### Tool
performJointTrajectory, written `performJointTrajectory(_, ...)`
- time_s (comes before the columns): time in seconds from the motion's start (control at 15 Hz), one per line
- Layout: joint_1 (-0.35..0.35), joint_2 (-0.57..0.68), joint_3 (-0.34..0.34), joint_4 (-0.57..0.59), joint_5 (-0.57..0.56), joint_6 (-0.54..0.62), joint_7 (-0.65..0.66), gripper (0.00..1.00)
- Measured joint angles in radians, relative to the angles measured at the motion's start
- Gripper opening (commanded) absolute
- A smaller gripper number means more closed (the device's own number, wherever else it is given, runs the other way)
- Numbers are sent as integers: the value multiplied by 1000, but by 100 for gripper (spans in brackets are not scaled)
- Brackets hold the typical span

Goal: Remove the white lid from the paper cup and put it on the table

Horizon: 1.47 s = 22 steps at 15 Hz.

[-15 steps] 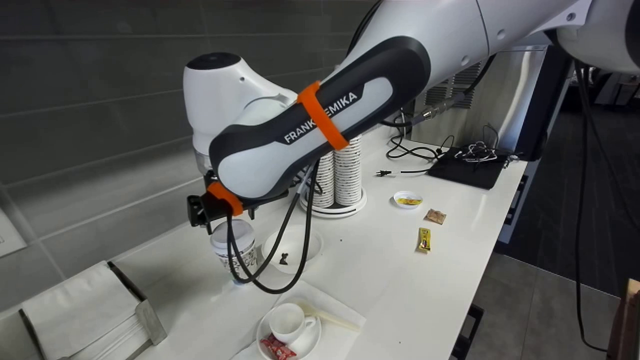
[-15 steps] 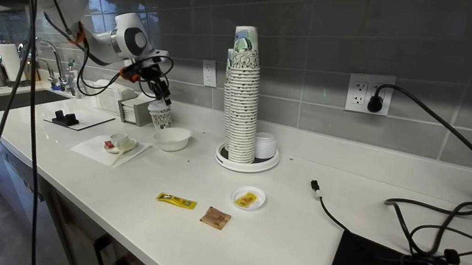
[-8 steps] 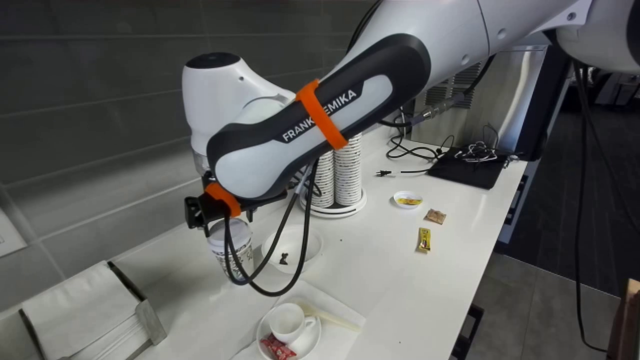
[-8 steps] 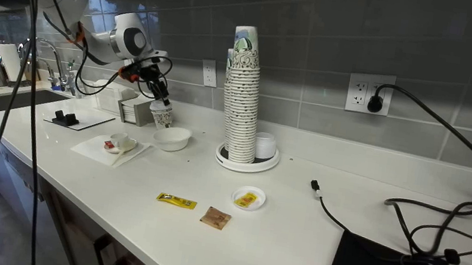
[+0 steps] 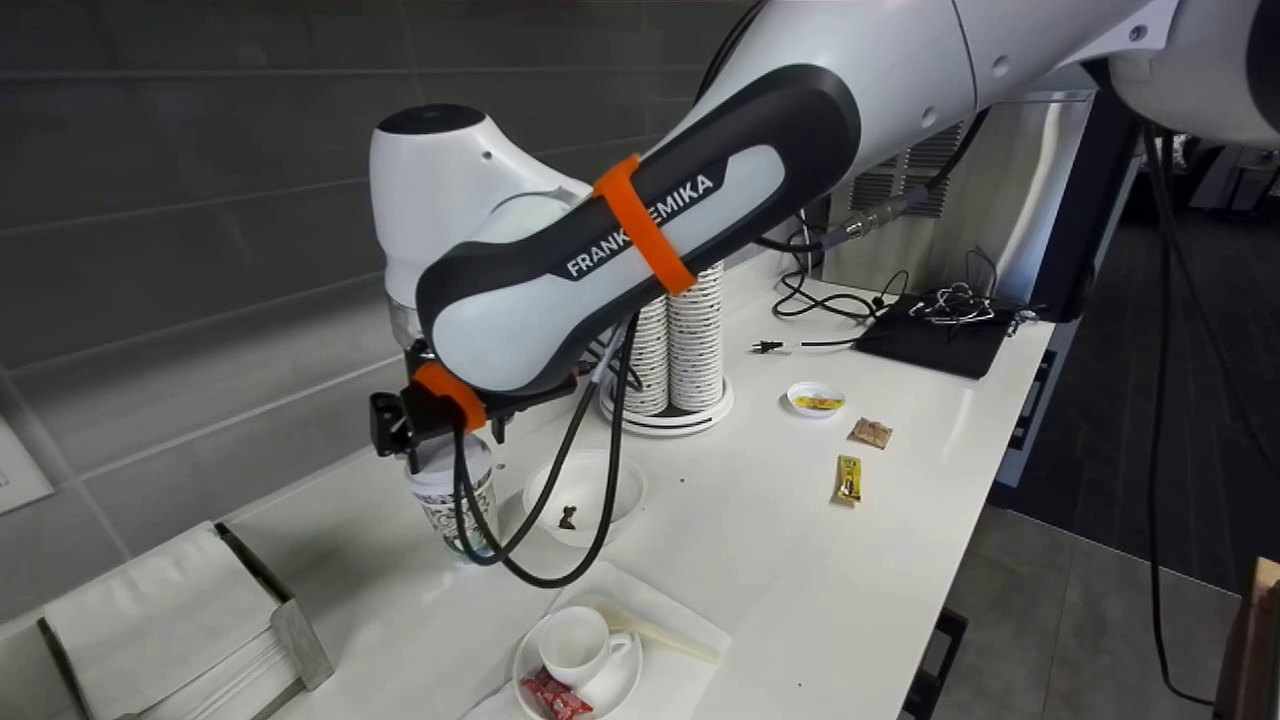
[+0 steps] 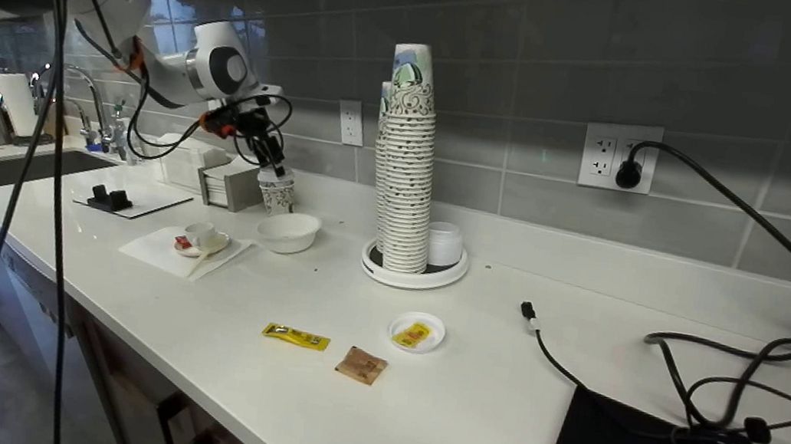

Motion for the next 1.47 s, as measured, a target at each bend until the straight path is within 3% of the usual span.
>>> performJointTrajectory(0.4,-25,0,36,1,0,11,-77,100)
performJointTrajectory(1.2,-34,7,36,1,0,10,-158,99)
performJointTrajectory(1.27,-34,9,36,1,-1,10,-164,74)
performJointTrajectory(1.4,-35,12,36,1,-1,10,-179,73)
performJointTrajectory(1.47,-35,14,36,2,-1,10,-186,65)
